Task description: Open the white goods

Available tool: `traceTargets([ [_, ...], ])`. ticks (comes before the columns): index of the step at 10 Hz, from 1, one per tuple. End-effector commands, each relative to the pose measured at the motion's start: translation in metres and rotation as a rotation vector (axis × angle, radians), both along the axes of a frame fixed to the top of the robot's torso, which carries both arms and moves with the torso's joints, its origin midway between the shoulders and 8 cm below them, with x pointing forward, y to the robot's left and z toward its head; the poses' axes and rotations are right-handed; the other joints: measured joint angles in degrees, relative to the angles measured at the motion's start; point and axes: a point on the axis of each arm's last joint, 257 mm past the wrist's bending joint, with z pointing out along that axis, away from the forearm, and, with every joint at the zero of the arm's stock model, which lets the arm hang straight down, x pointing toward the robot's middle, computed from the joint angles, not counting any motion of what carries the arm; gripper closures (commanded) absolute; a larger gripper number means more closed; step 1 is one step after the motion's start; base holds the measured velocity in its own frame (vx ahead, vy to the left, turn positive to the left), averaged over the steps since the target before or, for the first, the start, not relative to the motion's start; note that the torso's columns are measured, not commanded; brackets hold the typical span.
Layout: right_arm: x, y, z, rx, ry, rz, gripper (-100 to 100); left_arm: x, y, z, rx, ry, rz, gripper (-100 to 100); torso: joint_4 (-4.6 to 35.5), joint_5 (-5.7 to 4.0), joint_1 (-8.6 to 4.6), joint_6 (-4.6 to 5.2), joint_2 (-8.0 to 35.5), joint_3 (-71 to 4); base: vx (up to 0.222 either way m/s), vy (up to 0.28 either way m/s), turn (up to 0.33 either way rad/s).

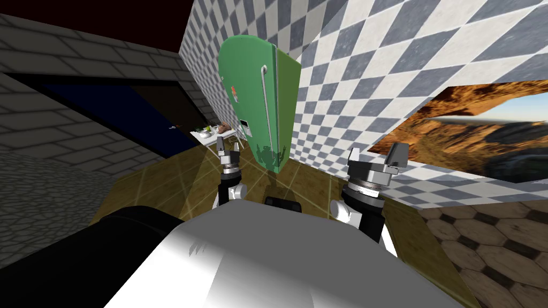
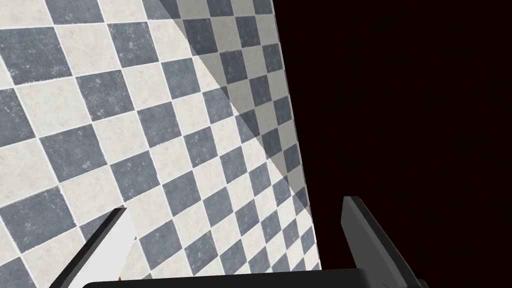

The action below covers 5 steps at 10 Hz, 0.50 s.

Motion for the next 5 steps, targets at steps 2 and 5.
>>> traceTargets([
  [2, 0.0, 0.0, 0.0, 0.0, 0.0, 0.0, 0, 0.0, 0.0, 0.0, 0.0, 0.0, 0.0, 0, 6.0, 0.0, 0.0, 0.0, 6.0, -12.0, 0.0, 0.0, 0.0],
  [5, -0.0001, 0.0, 0.0001, 0.0, 0.0, 0.0, 0, -0.0001, 0.0, 0.0001, 0.0, 0.0, 0.0, 0, 18.5, 0.0, 0.0, 0.0, 18.5, -36.9, 0.0, 0.0, 0.0],
])
